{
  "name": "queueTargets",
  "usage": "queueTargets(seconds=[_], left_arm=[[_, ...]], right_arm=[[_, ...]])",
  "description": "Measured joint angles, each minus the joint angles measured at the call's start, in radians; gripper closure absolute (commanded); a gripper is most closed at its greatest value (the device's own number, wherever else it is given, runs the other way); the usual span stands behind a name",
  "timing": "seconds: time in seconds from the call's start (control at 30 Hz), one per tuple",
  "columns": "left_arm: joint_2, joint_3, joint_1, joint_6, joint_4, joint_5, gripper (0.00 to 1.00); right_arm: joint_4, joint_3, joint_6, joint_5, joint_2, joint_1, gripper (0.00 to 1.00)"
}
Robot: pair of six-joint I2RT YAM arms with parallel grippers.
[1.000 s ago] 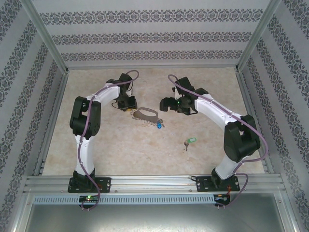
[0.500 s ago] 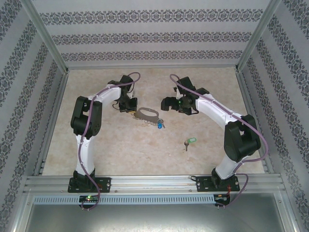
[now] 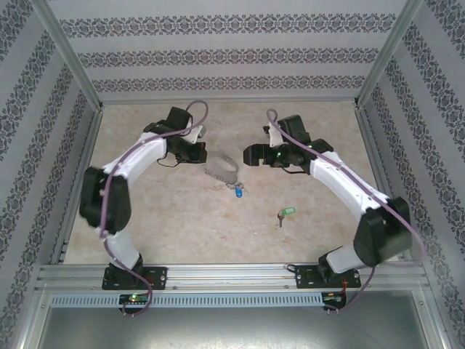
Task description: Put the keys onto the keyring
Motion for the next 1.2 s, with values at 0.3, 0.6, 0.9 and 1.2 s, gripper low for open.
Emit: queueTargets(seconds=[0.3, 0.6, 0.9, 1.2], left_arm=[[-0.187, -0.055, -0.007, 0.0, 0.282, 0.464, 1.0], [-0.169, -0.051, -0.007, -0.08, 0.419, 0.645, 1.0], [-0.169, -0.051, -0.007, -0.124, 0.5, 0.722, 1.0], [-0.169, -0.076, -0.007, -0.3, 0.766, 0.776, 1.0]], right_arm=[[0.067, 0.156, -0.055, -0.25, -0.039, -0.002, 0.31], [-0.034, 0.385, -0.162, -0.38, 0.029, 0.013, 0.5], [-0.079, 0.305, -0.171, -0.417, 0.027, 0.014, 0.49], [-0.081, 0.304, -0.157, -0.446, 0.027, 0.021, 0.56]])
